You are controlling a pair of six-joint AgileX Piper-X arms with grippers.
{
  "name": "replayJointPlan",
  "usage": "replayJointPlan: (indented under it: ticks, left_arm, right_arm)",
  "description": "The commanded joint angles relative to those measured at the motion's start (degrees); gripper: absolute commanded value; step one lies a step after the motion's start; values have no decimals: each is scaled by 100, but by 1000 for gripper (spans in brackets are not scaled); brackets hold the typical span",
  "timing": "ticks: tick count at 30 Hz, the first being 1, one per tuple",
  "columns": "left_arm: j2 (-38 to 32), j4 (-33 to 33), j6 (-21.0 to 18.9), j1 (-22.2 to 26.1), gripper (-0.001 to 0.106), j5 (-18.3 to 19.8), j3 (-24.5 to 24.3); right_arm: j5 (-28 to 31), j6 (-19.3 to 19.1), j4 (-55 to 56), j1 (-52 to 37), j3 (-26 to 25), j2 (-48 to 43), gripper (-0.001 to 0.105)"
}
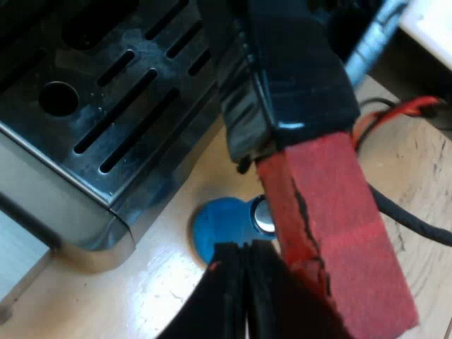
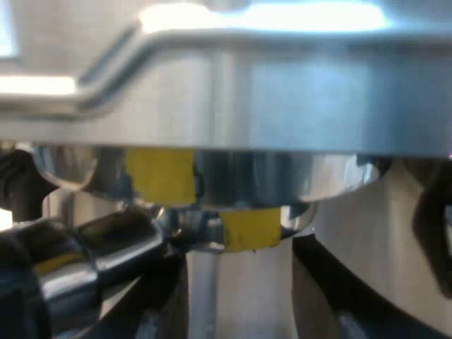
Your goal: Put the handle in the coffee machine
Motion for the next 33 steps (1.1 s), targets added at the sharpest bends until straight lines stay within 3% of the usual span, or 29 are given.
replayJointPlan:
  ticks: [1, 5, 14, 18, 24, 27, 30, 32, 33]
  left_arm:
    - [-66, 15, -113, -41, 0, 305, 2]
    - [-66, 15, -124, -41, 0, 312, 2]
    - [-124, -129, -208, -63, 0, 251, 2]
    - [-341, -177, -223, -256, 0, 10, 2]
    - [-492, -382, -716, -695, 0, -92, 2]
    - [-490, -347, -723, -933, 0, -165, 2]
    - [-490, -331, -769, -1179, 0, -321, 2]
    - [-490, -457, -974, -1366, 0, -378, 2]
    - [-490, -475, -984, -1401, 0, -376, 2]
  right_arm:
    - [-43, -87, -276, 101, 187, -294, 39]
    - [466, -76, -276, 237, 674, -673, 39]
    - [478, -62, -276, 759, 1707, -1639, 39]
    - [266, -62, -240, 947, 1808, -1923, 39]
    - [-220, -47, 400, 1138, 1805, -2456, 39]
    - [-528, 320, 972, 1144, 1805, -2817, 38]
    - [-661, 449, 1298, 1144, 1805, -3029, 37]
    - [-907, 519, 2064, 1144, 1805, -3389, 34]
    - [-1057, 810, 2874, 1144, 1805, -3799, 33]
